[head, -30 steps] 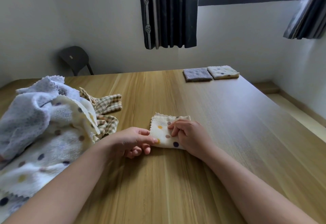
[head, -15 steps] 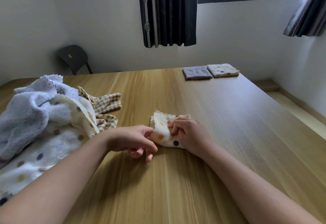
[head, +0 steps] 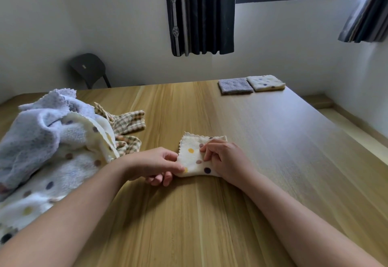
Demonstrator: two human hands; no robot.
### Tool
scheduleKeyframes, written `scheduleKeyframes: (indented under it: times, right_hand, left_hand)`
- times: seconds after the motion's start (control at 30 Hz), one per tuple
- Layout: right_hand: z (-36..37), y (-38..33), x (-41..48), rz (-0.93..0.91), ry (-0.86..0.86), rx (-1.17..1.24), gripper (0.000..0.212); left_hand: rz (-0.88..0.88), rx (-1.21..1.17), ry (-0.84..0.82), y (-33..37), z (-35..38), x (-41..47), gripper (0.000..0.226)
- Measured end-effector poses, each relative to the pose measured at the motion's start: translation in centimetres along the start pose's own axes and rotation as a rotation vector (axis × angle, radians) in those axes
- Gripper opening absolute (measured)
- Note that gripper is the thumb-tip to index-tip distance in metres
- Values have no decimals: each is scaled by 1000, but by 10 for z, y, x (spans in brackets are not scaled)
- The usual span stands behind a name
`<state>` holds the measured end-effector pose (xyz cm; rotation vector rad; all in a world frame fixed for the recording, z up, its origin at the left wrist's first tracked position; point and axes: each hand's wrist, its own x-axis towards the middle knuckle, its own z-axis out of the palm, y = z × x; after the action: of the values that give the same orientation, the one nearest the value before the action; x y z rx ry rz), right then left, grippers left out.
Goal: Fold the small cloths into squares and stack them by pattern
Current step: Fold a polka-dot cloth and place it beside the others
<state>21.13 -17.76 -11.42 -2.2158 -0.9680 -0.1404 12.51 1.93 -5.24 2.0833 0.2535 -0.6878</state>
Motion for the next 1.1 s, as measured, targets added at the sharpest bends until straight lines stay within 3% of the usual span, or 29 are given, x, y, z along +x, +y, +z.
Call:
scheduleKeyframes:
  times: [0.07,0.13,0.2,0.27,0.37,0.47,0.53,0.63,0.83,1.1]
  right_hand:
    - [-1,1,0,-4,-1,3,31]
    - [-1,0,0,-11,-2,-2,31]
    - [0,1,1,-27,-3,-11,29]
    - [0,2,1,-47,5,-16,27]
    - [-4,2,-2,-53,-7,-42,26]
    - [-13,0,-4,-40,-47,-245,21]
    - [-15,-4,-5,-42,-46,-332,29]
    - [-13,-15,-9,-61,-157,-249,43]
    - [-7,-1,34,102,-344,-358,46]
    - [12,45,142,243,-368,-443,50]
  left_hand:
    - [-27,27,142,2,3,0,22]
    - [-7,149,494,1,10,0,26]
    - [146,442,845,2,28,0,22]
    - [220,624,920,4,48,4,28]
    - [95,845,956,-9,51,24,44]
    - [186,897,1128,-14,37,30,44]
    - [257,793,1085,-10,37,35,45]
    - [204,827,1006,-7,34,49,47]
    - [92,753,989,3,-19,83,50]
    - [-84,603,809,-5,-56,130,65]
